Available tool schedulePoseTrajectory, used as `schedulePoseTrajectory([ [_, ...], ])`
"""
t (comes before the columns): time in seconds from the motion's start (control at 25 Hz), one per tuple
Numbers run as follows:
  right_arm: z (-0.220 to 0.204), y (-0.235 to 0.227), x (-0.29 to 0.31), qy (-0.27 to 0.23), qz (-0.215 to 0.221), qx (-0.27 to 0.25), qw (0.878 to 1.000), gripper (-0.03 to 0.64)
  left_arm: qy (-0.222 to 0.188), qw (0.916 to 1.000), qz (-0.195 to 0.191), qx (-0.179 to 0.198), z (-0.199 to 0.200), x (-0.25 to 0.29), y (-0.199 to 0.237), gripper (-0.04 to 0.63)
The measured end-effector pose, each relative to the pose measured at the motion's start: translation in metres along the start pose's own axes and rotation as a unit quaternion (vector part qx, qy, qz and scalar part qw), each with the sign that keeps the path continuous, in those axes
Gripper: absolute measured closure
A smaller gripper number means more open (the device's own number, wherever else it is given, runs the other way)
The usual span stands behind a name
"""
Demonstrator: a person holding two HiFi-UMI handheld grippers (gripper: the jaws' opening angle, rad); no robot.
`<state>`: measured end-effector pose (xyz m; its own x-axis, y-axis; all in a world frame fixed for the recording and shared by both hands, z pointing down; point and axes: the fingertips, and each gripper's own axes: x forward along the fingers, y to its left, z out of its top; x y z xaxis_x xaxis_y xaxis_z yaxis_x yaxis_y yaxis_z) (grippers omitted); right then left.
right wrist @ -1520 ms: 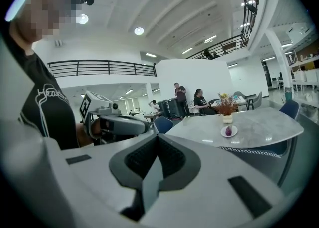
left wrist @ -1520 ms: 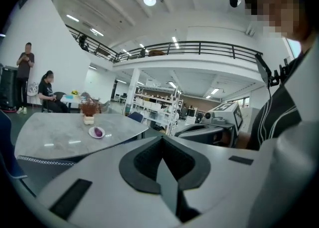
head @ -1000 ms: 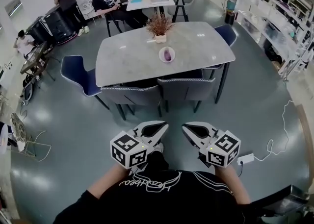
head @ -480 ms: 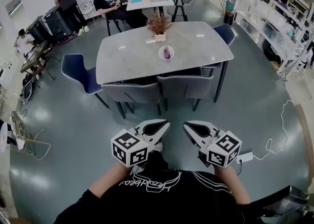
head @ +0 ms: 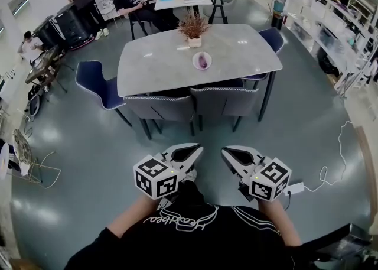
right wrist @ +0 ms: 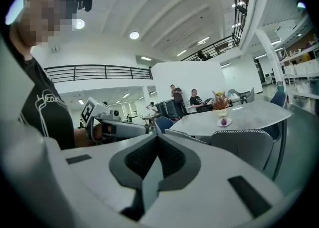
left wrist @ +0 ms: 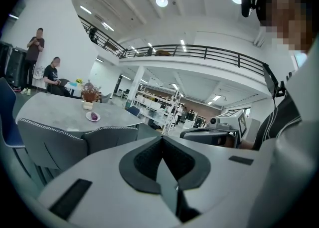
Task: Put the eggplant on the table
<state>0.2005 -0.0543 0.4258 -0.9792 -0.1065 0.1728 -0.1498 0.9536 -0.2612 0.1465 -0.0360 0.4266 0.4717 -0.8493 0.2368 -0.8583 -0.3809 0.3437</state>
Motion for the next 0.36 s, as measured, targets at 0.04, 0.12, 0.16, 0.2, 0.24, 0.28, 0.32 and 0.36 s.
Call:
schedulePoseTrajectory([
  [0.04,0.0001,0.0004,-0.0008,0.000,-0.001,-0.001,1.000,0.611,0.000,1.0000,0.000,0.000,-0.0004,-0.0006,-0.0006,0.588],
  [0.12,0.0001,0.0009,-0.0020,0.000,-0.001,-0.004,1.000,0.612,0.000,1.0000,-0.001,0.002,-0.0002,-0.0009,-0.0028,0.588],
  [0.16,0.0004,0.0013,-0.0022,0.000,-0.002,-0.004,1.000,0.611,0.001,1.0000,-0.002,0.003,0.0002,-0.0008,-0.0037,0.588],
  [0.2,0.0006,0.0017,-0.0024,0.001,-0.002,-0.004,1.000,0.612,0.001,1.0000,-0.003,0.004,0.0006,-0.0007,-0.0044,0.586],
  [0.24,0.0005,0.0018,-0.0027,0.002,-0.003,-0.005,1.000,0.612,0.000,1.0000,-0.003,0.004,0.0011,-0.0003,-0.0051,0.588],
  [0.28,0.0001,0.0016,-0.0030,0.003,-0.003,-0.008,1.000,0.611,0.000,1.0000,-0.003,0.006,0.0015,0.0003,-0.0058,0.588],
  [0.32,-0.0003,0.0013,-0.0035,0.004,-0.003,-0.011,1.000,0.611,0.000,1.0000,-0.003,0.008,0.0020,0.0010,-0.0066,0.588],
  [0.36,-0.0008,0.0009,-0.0040,0.005,-0.004,-0.015,1.000,0.612,0.000,0.9999,-0.002,0.010,0.0025,0.0018,-0.0075,0.588],
])
